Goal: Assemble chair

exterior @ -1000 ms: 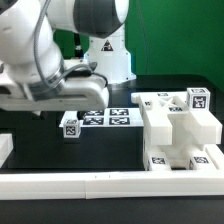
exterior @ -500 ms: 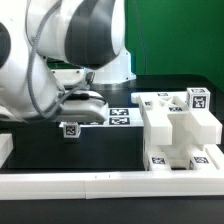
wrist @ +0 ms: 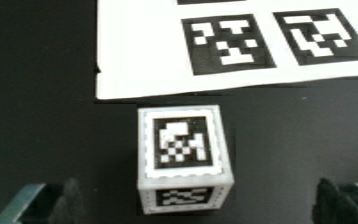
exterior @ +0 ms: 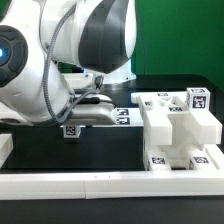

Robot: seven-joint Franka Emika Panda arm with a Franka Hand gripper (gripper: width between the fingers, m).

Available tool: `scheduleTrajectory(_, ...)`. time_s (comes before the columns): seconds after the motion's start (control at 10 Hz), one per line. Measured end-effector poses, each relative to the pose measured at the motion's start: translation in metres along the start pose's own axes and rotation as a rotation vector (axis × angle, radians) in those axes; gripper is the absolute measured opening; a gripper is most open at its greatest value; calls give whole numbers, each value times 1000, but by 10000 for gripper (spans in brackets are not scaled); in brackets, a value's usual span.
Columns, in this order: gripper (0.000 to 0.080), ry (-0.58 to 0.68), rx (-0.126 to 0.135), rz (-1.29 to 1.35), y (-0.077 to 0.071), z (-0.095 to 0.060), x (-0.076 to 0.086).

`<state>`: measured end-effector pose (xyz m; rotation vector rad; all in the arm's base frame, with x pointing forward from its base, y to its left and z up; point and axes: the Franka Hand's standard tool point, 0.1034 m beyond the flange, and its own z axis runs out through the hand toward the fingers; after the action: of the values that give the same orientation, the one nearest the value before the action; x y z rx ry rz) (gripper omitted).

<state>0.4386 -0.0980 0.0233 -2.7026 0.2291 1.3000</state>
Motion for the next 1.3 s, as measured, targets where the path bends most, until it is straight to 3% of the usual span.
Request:
scheduleTrajectory(0.3,649,-118,25,35,6,24,-10)
scheduleTrajectory(0.6,649,-120,22,40,8,26,-7)
scheduleTrajectory(0.7,527,-120,22,41,8,26,-7)
scheduleTrajectory(0.8,527,-120,23,41,8,26,-7)
scheduleTrajectory(1.0,282,-120,23,41,9,26,-7)
scheduleTrajectory(1.2,282,-106,22,37,7,22,-8)
scheduleTrajectory(1.3,282,-87,23,21,-2,7,-17)
